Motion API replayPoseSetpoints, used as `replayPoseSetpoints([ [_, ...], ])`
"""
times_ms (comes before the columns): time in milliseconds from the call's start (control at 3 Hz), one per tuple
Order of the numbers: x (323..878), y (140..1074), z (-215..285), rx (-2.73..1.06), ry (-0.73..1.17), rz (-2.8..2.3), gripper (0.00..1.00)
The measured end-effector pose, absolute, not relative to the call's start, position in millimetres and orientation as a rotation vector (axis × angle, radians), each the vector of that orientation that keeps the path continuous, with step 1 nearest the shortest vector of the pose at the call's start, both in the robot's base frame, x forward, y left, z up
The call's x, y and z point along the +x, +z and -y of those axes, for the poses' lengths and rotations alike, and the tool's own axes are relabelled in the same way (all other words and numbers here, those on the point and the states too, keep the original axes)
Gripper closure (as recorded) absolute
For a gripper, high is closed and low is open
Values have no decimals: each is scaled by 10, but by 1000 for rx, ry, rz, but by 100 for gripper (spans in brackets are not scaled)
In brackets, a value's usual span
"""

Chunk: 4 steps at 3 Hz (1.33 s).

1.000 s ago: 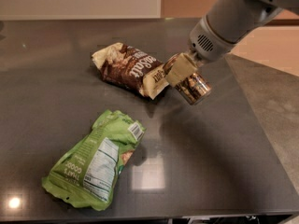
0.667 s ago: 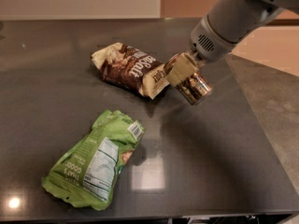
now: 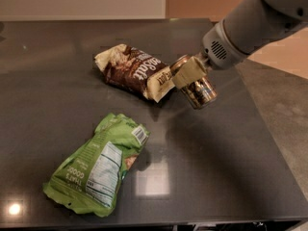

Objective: Place orange can upright

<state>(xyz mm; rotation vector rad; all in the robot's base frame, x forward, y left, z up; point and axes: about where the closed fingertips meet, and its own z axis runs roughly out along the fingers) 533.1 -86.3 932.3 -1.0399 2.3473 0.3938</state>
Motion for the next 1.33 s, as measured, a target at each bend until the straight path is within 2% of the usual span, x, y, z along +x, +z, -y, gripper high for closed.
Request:
replayPoseSetpoints([
  [1333,5204,9038,1245,-764,580,-1880,100],
])
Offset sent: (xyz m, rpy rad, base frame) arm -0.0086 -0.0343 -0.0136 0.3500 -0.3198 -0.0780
